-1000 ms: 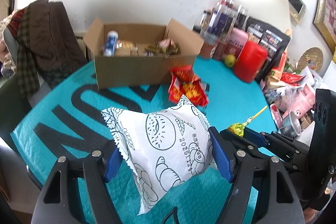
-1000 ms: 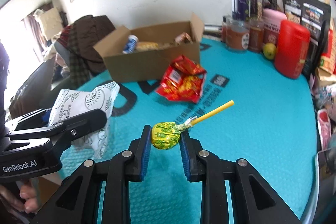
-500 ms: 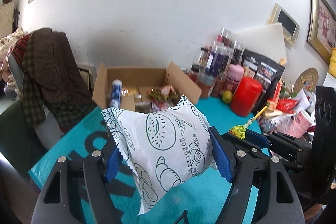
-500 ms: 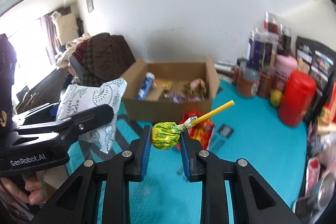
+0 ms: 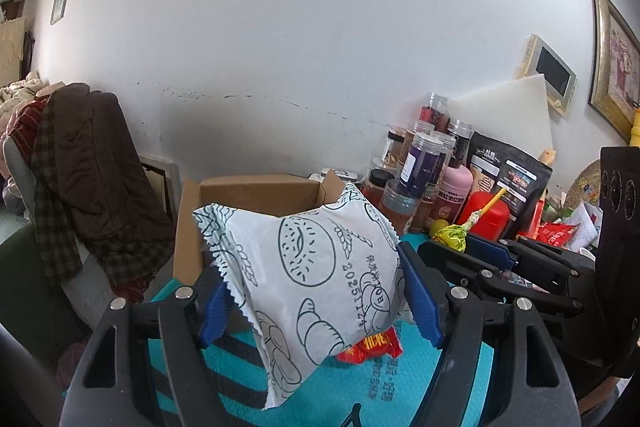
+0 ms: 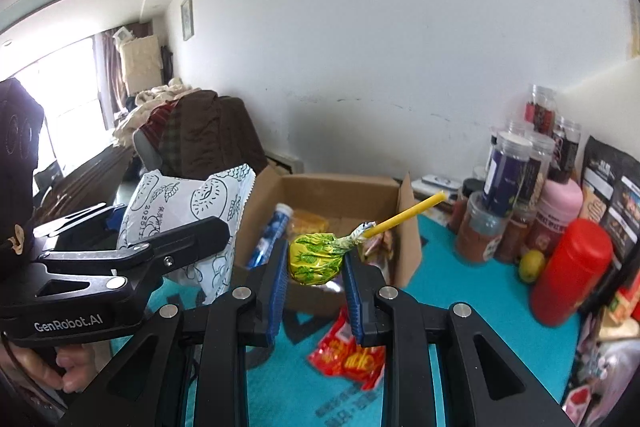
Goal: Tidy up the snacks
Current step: 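Lift the pastry bag and lollipop and carry both toward the cardboard box, then lower the pastry bag into the box with the left tool while the right tool releases the lollipop inside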
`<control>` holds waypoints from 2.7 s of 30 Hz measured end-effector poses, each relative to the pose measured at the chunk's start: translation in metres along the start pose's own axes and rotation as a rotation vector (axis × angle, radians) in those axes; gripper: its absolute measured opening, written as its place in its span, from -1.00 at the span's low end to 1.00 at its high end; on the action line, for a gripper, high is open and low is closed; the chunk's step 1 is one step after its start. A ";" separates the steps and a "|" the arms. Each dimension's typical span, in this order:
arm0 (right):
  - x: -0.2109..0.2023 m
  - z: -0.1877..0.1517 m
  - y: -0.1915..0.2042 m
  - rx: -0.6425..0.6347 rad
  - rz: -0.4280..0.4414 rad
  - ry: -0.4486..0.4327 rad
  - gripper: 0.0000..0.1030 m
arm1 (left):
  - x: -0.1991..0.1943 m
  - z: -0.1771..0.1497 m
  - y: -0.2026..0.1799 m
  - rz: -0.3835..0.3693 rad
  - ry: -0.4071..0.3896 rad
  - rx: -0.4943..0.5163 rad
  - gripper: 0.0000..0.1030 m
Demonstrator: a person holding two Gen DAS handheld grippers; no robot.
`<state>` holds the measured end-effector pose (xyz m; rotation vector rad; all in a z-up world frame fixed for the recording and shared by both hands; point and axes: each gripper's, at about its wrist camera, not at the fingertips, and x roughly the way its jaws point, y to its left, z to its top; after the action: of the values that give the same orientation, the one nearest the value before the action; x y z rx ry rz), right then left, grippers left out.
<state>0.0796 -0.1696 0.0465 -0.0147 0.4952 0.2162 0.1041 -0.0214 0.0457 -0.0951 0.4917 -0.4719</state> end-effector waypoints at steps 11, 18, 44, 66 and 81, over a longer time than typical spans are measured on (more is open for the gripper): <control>0.042 0.037 -0.020 -0.026 -0.009 -0.033 -0.50 | 0.048 0.039 0.014 -0.015 -0.025 0.018 0.44; 0.079 0.057 -0.031 -0.047 -0.012 -0.043 -0.50 | 0.088 0.059 0.030 0.014 -0.003 0.026 0.43; 0.217 0.070 -0.061 0.001 0.021 0.235 -0.49 | 0.206 0.074 0.089 0.128 0.240 0.025 0.44; 0.266 0.036 -0.069 -0.044 -0.052 0.487 -0.48 | 0.272 0.032 0.092 0.173 0.531 0.056 0.44; 0.248 0.037 -0.071 -0.050 -0.101 0.482 0.10 | 0.260 0.040 0.083 0.285 0.514 0.109 0.54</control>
<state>0.3245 -0.1862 -0.0409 -0.1431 0.9667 0.1241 0.3593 -0.0678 -0.0485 0.2056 0.9668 -0.2371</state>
